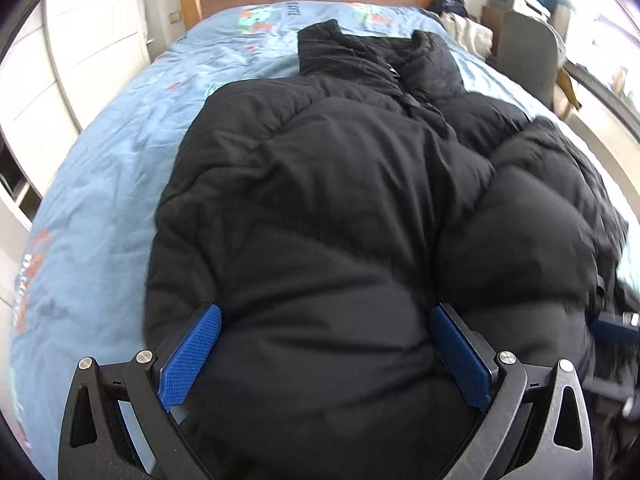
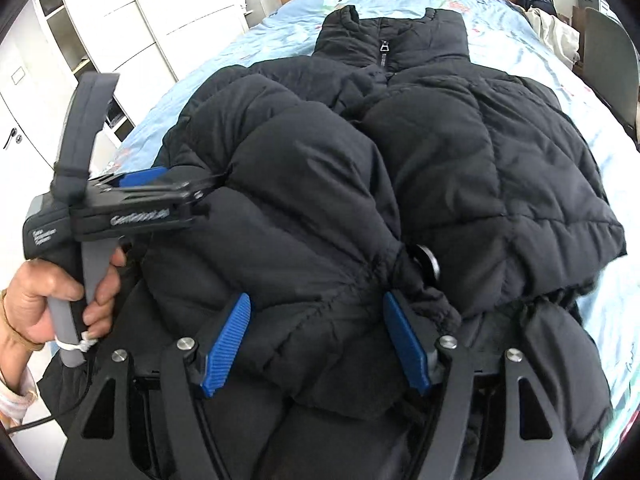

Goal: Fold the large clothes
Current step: 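Press and smooth the folded coat body with both grippers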

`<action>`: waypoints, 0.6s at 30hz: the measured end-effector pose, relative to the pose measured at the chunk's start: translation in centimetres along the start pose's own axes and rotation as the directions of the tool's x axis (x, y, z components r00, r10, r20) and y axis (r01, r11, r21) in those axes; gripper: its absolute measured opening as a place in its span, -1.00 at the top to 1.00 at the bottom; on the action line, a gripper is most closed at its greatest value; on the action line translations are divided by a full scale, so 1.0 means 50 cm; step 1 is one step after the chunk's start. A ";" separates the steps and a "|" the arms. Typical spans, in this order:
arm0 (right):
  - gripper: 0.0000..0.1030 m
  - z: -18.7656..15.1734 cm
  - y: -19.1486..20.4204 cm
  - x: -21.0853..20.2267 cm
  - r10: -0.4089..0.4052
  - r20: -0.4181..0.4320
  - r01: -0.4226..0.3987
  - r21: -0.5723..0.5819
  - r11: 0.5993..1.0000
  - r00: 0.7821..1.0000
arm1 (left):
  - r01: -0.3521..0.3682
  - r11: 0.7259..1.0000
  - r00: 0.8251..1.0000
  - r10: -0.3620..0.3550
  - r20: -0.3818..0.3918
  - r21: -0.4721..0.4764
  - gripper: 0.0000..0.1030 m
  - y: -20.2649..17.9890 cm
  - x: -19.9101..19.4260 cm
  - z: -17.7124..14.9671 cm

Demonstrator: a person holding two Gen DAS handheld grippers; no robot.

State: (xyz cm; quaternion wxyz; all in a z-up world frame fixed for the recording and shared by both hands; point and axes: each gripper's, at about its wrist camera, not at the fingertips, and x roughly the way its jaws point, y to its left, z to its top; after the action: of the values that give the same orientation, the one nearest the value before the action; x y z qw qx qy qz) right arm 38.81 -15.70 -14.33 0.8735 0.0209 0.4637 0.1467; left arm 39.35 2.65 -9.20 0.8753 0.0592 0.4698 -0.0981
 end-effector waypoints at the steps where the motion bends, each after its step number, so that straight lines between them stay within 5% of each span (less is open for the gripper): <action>1: -0.32 -0.001 -0.003 -0.005 -0.005 -0.002 0.005 0.003 1.000 1.000 | 0.000 1.000 1.000 0.000 -0.011 0.014 -0.98 0.002 -0.011 -0.009; 5: -0.32 -0.007 -0.024 -0.052 -0.041 -0.001 0.041 0.039 0.998 0.999 | 0.017 0.998 1.000 -0.015 -0.028 0.058 -0.97 0.016 -0.062 -0.021; 11: -0.32 0.083 -0.095 -0.174 -0.066 0.129 0.057 0.072 0.996 0.989 | 0.135 0.990 0.984 -0.137 0.114 0.030 -0.96 0.083 -0.191 0.053; 14: -0.32 0.148 -0.137 -0.218 -0.011 0.203 -0.006 0.082 0.997 0.979 | 0.148 0.989 0.976 -0.144 0.162 -0.010 -0.96 0.121 -0.212 0.116; 18: -0.74 0.232 -0.218 -0.226 0.161 0.280 -0.208 0.147 0.967 0.947 | 0.155 0.984 0.975 -0.137 0.177 -0.090 -0.96 0.178 -0.182 0.212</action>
State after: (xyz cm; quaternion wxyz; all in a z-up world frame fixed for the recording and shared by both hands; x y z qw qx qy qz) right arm 44.93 -28.10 -0.53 0.9049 0.1604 0.3495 0.1825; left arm 45.06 10.30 4.32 0.9045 -0.0296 0.4009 -0.1425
